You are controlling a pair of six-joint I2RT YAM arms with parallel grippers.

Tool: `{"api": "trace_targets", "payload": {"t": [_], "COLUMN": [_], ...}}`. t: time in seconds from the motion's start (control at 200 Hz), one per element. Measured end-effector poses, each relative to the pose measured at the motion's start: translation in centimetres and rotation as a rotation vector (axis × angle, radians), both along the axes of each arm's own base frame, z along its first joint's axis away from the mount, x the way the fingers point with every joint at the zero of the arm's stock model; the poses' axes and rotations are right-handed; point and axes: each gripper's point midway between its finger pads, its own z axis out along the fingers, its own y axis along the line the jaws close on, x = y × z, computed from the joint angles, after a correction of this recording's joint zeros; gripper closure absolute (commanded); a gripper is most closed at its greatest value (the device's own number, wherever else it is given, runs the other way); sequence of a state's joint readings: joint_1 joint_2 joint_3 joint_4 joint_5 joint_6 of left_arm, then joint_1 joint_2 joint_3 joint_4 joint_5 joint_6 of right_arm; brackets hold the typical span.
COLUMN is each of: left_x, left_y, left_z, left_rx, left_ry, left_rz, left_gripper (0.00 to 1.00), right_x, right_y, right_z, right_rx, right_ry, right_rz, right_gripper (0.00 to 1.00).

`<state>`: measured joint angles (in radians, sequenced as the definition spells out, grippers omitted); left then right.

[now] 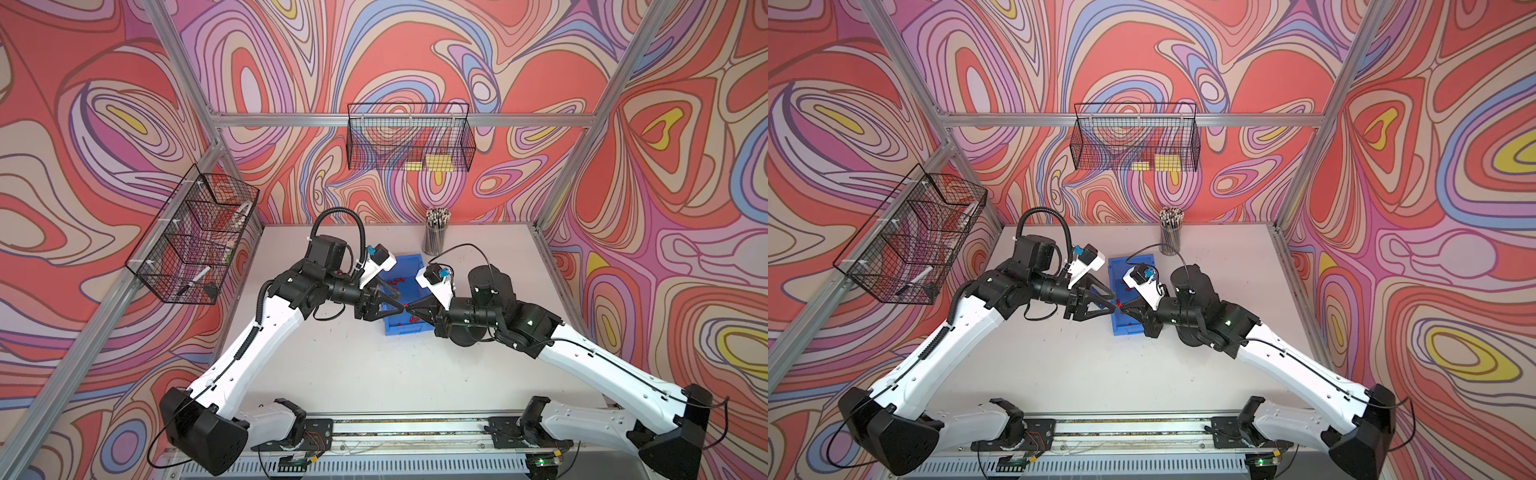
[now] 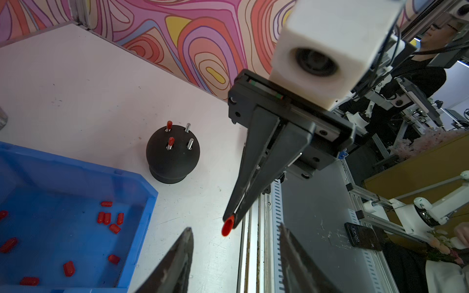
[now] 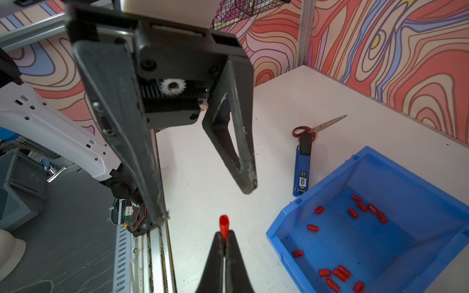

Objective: Cover the protruding screws with screw protection sleeves
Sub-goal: Pick up the screw protection sleeve from the storage box.

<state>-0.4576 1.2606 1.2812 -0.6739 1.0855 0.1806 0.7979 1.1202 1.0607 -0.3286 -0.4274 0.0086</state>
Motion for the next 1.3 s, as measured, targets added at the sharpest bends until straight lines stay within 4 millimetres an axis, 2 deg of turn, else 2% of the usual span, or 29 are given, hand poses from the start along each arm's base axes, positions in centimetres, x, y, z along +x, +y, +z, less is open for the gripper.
{"api": "trace_targets", "payload": {"t": [0.215,0.346,0.521,0.576,0.661,0.716,0.997,1.127,1.302], "left_x": [-0.8,-1.1,-1.2,-1.2,-1.2,-1.3,-1.3,-1.3,-1.4], "left_y": [-0.3,-0.4,-0.2,-0.2,-0.2,-0.3,-0.3,-0.2,-0.2], "left_z": [-0.1,0.1,-0.1,0.0,0.0,0.0,0.1,0.2,0.3], "left_rx": [-0.005,-0.01,0.0,0.0,0.001,0.0,-0.002,-0.004,-0.006], "left_ry": [0.034,0.036,0.042,0.038,0.036,0.035,0.039,0.034,0.027], "left_rz": [-0.04,-0.059,-0.057,-0.056,-0.057,-0.062,-0.06,-0.056,-0.054], "left_gripper": [0.65,0.76,0.95,0.92,0.73,0.71,0.96,1.0,1.0], "right_x": [-0.4,-0.6,-0.9,-0.8,-0.9,-0.9,-1.0,-1.0,-1.1], "right_y": [0.3,0.5,0.6,0.5,0.5,0.5,0.5,0.5,0.5], "right_z": [1.5,1.8,1.8,1.8,1.9,1.9,2.1,2.2,2.3], "right_rx": [0.036,0.044,0.046,0.047,0.045,0.046,0.05,0.053,0.056], "right_ry": [-0.011,-0.004,0.012,0.016,0.018,0.016,0.019,0.02,0.02], "right_rz": [0.031,0.044,0.063,0.059,0.06,0.06,0.064,0.061,0.065], "right_gripper": [1.0,1.0,1.0,1.0,1.0,1.0,1.0,1.0,1.0]}}
